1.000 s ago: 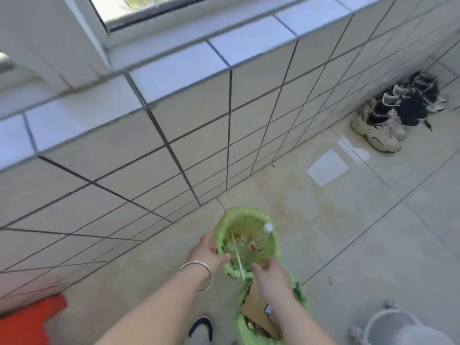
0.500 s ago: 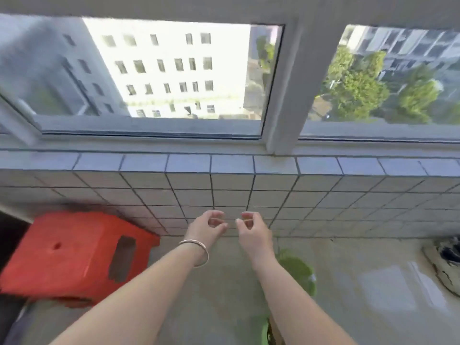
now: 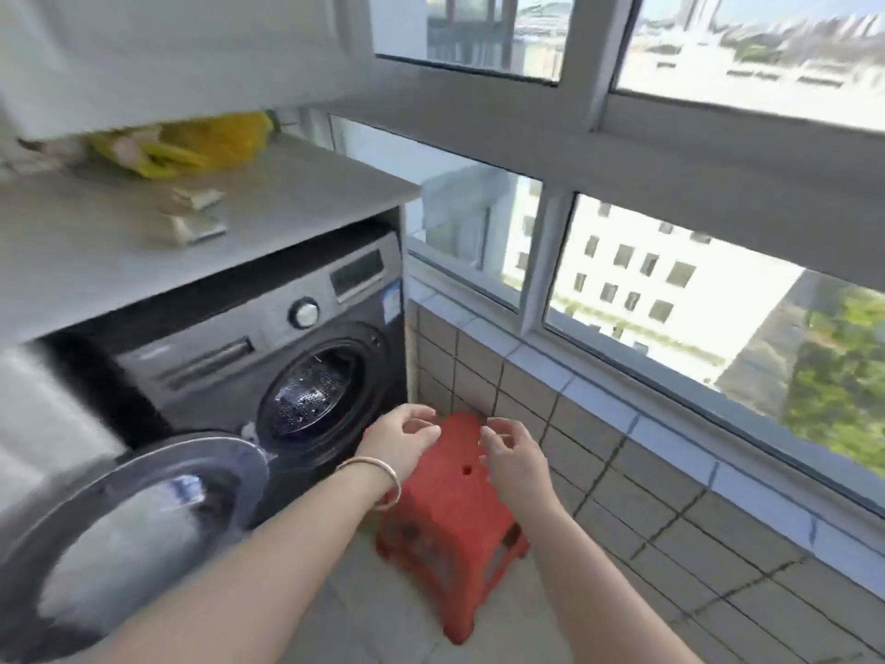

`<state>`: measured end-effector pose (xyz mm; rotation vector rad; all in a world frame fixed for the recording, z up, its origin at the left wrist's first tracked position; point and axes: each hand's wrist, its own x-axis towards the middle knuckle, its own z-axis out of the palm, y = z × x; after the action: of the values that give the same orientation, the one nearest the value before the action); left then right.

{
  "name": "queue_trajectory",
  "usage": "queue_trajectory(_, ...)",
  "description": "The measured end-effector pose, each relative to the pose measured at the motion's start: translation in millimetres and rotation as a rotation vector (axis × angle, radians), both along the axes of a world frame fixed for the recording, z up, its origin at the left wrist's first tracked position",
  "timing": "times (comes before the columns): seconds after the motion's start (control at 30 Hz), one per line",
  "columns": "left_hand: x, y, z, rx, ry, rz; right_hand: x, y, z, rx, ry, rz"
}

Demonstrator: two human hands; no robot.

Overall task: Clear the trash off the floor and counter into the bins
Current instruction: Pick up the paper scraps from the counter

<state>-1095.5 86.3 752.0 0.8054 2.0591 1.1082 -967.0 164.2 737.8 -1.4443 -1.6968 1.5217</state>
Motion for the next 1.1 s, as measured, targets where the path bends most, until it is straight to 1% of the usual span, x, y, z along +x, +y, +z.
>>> queue_trajectory(0.17, -123, -56, 34, 0.027, 0.068, 0.148, -141, -41, 31, 0.058, 0.048, 0.192)
queue_trajectory(0.27, -180, -78, 52, 0.045, 0.092, 0.221, -208, -56, 55, 0.118, 0.051, 0.306)
queue_trajectory(0.37, -232, -91, 66, 0.057, 0.16, 0.292, -267, -61, 72, 0.171, 0.048, 0.392)
queue_trajectory(0.53, -314, -98, 82, 0.065, 0.235, 0.381, -357, -52, 86, 0.252, 0.031, 0.516)
queue_trajectory(0.63, -362, -92, 92, 0.075, 0.244, 0.456, -411, -38, 97, 0.326, 0.031, 0.561)
queue_trajectory(0.77, -416, -74, 102, 0.081, 0.282, 0.513, -474, -15, 106, 0.486, -0.016, 0.619)
queue_trajectory(0.87, -450, -60, 105, 0.089, 0.325, 0.493, -517, -1, 107, 0.59, -0.058, 0.643)
queue_trajectory(1.0, -488, -41, 104, -0.016, 0.432, 0.395, -548, 5, 97, 0.7, -0.249, 0.69)
queue_trajectory(1.1, -518, -19, 108, -0.032, 0.491, 0.369, -570, 12, 92, 0.69, -0.329, 0.713)
